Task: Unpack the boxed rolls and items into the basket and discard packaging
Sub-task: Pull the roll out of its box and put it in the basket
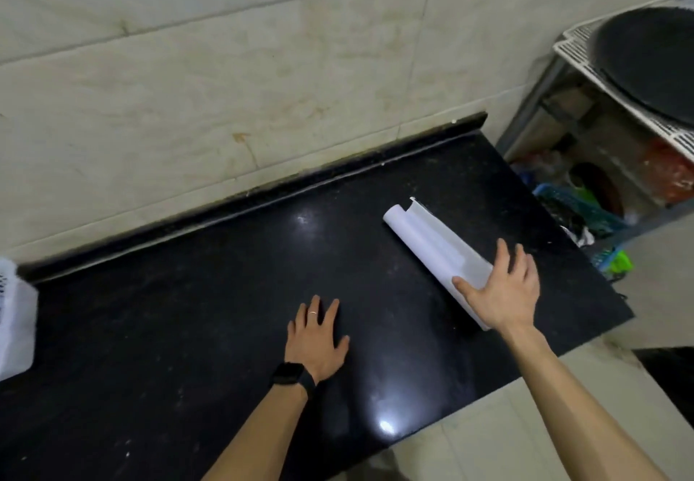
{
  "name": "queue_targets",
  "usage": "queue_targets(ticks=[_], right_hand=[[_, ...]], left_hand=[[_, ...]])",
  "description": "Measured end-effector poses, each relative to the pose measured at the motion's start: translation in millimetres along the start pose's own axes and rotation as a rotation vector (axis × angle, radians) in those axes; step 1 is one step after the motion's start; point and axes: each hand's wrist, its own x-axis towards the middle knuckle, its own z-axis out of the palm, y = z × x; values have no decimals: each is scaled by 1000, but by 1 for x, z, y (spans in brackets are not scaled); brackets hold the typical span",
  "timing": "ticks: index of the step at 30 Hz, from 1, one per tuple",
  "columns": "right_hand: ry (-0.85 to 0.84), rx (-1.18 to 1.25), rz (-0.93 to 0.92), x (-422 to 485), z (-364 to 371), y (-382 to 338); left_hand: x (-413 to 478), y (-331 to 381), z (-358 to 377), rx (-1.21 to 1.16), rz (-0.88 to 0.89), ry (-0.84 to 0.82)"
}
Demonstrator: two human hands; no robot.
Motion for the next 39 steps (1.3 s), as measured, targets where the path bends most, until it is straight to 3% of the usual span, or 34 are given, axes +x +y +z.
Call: queue_targets(ticks=[4,7,11,15,20,25,31,34,39], right_hand=[[-254,-30,79,18,7,7],[-187,-103,-23,9,22,-2],[-116,48,-21,0,39,-6],[-165,164,-111,-6,52,-7],[-164,-123,-234,-18,69,-5],[-207,-147,-190,-15,73,-8],[-396,197,-124,-32,60,-29],[-503,356,-149,-64,56,-53],[-729,450,-282,-129,74,-123]], left_hand=[[1,-5,13,38,-35,-43],[1,-6,13,40,-39,-58],[2,-8,9,47,-39,-74],[2,-6,9,35,-48,-76],[1,-6,16,26,-47,-56],[-3,-12,25,8,-20,4],[-7,-20,25,-23,16,28],[-18,-29,9,-165,-29,18],[-75,-86,-12,-609,-199,36]])
